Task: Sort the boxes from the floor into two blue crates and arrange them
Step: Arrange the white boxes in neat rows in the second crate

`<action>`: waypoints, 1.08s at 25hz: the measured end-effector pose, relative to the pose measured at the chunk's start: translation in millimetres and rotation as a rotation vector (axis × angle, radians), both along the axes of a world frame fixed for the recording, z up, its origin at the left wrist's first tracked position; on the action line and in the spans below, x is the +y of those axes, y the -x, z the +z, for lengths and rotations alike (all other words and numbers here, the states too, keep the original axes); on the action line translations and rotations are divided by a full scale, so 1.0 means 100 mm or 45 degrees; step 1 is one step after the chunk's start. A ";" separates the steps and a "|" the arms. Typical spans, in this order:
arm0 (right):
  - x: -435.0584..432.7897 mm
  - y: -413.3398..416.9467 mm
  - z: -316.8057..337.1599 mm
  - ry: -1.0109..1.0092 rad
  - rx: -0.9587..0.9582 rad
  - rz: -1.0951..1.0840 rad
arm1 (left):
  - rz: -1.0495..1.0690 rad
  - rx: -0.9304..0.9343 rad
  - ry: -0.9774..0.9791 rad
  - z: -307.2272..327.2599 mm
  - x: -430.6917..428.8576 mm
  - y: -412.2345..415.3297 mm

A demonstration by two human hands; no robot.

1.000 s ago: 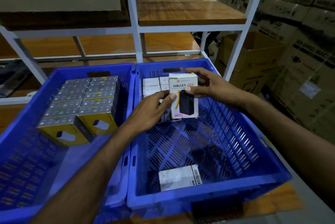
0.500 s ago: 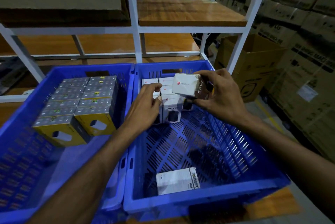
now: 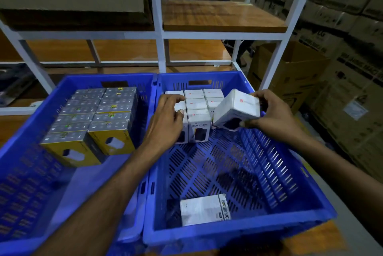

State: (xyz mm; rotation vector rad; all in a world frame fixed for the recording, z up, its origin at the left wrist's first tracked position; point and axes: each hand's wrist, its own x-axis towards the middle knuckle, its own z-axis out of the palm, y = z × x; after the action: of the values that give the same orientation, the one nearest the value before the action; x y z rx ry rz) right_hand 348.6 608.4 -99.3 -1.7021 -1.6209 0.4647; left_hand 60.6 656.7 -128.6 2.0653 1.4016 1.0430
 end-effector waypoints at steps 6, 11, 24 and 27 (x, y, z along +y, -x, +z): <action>0.32 0.01 -0.11 0.324 -0.303 -0.049 | 0.008 -0.030 -0.015 0.02 -0.01 0.00; 0.67 0.27 -0.29 0.486 -0.407 -0.089 | 0.012 -0.083 -0.033 0.00 0.01 0.01; 1.03 0.39 -0.85 0.588 -0.160 -0.306 | -0.002 -0.048 -0.040 -0.01 0.02 0.02; 0.98 0.38 -0.83 0.595 -0.197 -0.237 | -0.012 -0.053 -0.044 -0.01 0.01 0.02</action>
State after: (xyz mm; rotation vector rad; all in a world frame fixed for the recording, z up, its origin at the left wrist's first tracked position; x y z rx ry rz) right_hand 311.0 706.2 -182.4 -2.2617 -1.5182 0.6713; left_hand 58.2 657.2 -129.4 2.0607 1.3611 1.1072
